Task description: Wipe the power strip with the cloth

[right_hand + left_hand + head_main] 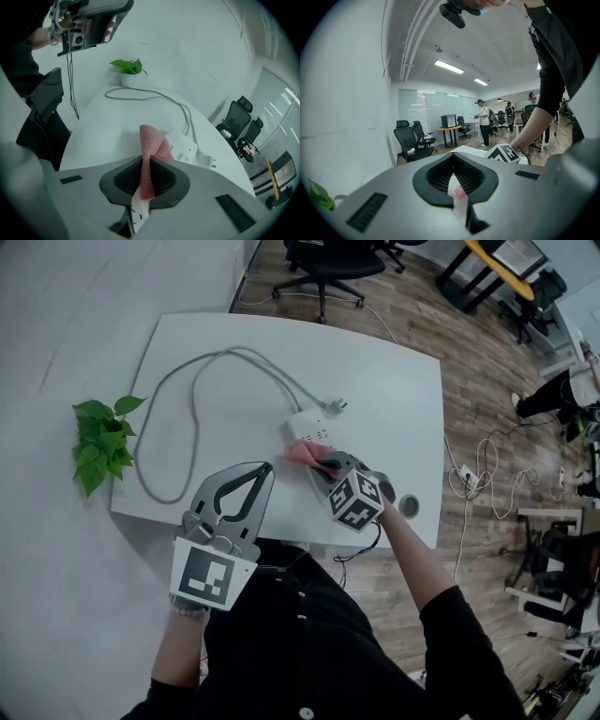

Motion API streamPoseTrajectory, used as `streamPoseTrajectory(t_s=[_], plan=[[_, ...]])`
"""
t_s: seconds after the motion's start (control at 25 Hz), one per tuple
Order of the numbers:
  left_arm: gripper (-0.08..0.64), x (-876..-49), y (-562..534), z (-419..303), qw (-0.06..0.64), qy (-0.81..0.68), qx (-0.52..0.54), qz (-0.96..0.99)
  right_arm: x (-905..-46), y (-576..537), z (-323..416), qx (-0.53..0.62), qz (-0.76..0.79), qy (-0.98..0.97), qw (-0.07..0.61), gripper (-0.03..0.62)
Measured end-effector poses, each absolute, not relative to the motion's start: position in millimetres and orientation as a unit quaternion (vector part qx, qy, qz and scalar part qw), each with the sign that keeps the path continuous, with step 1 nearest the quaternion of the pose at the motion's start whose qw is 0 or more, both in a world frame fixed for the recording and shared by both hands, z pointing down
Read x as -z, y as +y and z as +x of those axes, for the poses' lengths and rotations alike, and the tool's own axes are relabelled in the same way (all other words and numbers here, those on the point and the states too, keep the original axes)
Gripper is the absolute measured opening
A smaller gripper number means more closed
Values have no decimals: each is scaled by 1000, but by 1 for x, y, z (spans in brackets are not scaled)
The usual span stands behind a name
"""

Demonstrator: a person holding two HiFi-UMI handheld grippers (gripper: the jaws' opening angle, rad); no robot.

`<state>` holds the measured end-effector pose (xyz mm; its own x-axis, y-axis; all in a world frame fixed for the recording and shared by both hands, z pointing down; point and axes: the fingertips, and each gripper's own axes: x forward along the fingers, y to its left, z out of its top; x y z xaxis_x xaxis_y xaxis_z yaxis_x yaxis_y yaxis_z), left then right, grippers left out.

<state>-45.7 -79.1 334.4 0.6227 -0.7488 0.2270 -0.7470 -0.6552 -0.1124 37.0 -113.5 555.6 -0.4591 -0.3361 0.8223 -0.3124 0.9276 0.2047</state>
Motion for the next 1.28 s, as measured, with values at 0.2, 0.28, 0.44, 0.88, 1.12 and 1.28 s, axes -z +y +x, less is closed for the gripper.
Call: streamPoseTrajectory(t_s=[0.2,0.28,0.44,0.88,1.12,1.28], plan=[[12,-334,-79,-37,5,406,128,-905,-555,-96,47,9,191,-854,484,57],[12,-335,-79,-34,5,401,128,-907,-556,-89,50,11,189,-854,485,57],[14,-335,-78,-26,6,391,127,-912,-556,-74,57,7,192,-853,485,57],[12,-336,-77,-4,11,360,128,-924,-557,-39,76,-4,206,-849,487,57],[12,-336,-76,3,12,349,128,-928,-556,-24,84,-15,215,-846,487,57],[12,-337,-76,5,13,344,127,-930,-558,-15,89,-34,229,-845,482,57]])
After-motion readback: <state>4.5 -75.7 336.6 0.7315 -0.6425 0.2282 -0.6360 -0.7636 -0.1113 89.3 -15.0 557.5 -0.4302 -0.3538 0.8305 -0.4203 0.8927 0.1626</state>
